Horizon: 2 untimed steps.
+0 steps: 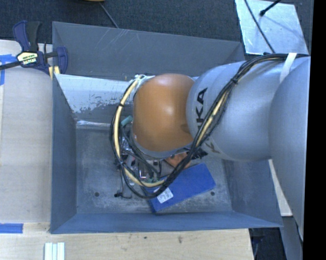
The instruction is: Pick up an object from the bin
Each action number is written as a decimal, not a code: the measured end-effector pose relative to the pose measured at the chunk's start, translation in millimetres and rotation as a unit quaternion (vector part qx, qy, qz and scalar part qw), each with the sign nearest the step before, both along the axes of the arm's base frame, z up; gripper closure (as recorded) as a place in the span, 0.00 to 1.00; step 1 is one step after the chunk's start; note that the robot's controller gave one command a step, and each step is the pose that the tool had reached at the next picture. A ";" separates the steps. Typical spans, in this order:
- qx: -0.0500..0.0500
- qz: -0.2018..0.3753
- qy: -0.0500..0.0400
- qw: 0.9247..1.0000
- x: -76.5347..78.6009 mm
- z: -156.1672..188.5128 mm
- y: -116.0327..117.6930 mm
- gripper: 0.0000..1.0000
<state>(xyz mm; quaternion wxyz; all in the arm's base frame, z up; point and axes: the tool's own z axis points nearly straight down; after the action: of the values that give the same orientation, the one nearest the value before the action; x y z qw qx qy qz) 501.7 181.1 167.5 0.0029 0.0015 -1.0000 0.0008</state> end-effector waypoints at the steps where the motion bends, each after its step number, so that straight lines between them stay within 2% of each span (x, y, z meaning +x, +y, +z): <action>1: 0.000 -0.001 -0.001 1.000 0.5 2.1 -0.4 0.00; 2: 0.000 0.041 -0.001 0.999 7.5 24.0 4.8 0.00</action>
Offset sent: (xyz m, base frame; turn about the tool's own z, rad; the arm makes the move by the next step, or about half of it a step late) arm 0.0196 0.0148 0.0622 -0.2135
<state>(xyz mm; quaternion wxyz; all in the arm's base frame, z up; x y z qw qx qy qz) 509.2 185.9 191.6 0.0022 0.0422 -0.9991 0.0009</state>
